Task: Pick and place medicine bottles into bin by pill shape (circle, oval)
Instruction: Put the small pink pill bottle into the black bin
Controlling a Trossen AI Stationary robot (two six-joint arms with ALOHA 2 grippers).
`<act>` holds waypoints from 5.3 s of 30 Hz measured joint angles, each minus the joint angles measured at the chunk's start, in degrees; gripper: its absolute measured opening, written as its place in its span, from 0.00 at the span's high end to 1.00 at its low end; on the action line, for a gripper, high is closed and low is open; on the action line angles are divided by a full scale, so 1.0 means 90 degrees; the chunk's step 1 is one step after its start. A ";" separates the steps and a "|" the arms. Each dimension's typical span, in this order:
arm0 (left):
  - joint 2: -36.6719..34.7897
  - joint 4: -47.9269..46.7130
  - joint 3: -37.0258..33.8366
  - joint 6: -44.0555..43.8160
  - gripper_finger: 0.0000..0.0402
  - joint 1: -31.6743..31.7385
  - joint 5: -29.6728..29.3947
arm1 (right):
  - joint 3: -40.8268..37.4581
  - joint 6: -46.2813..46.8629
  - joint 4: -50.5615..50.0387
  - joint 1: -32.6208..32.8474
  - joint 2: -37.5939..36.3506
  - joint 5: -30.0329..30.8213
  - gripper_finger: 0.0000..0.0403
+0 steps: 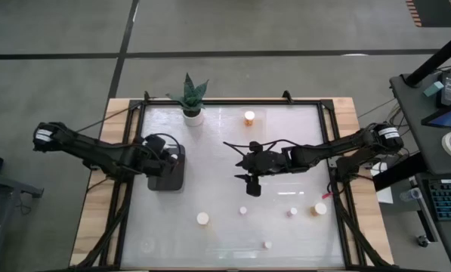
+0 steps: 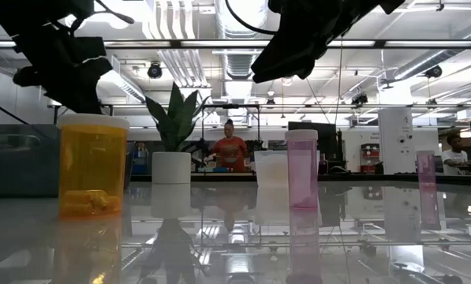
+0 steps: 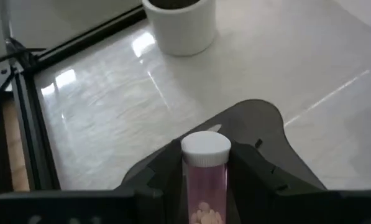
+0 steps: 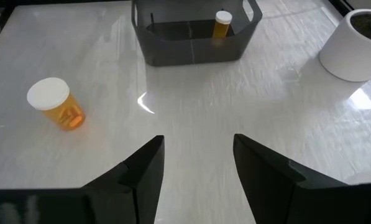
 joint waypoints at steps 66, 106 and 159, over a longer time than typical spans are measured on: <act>0.1040 0.3532 -0.2794 -0.1576 0.68 -0.4068 -0.3570 | -0.0002 0.0024 0.0054 0.0011 0.0004 -0.0005 0.54; -0.0868 0.4270 -0.1366 0.2765 0.68 -0.4065 -0.3608 | -0.0002 0.1811 -0.1369 0.0585 0.0005 -0.0509 0.56; -0.0313 1.0090 -0.1302 0.9424 0.68 -0.4063 -0.3539 | -0.1969 0.4150 -0.6130 -0.1712 -0.2194 0.0110 0.38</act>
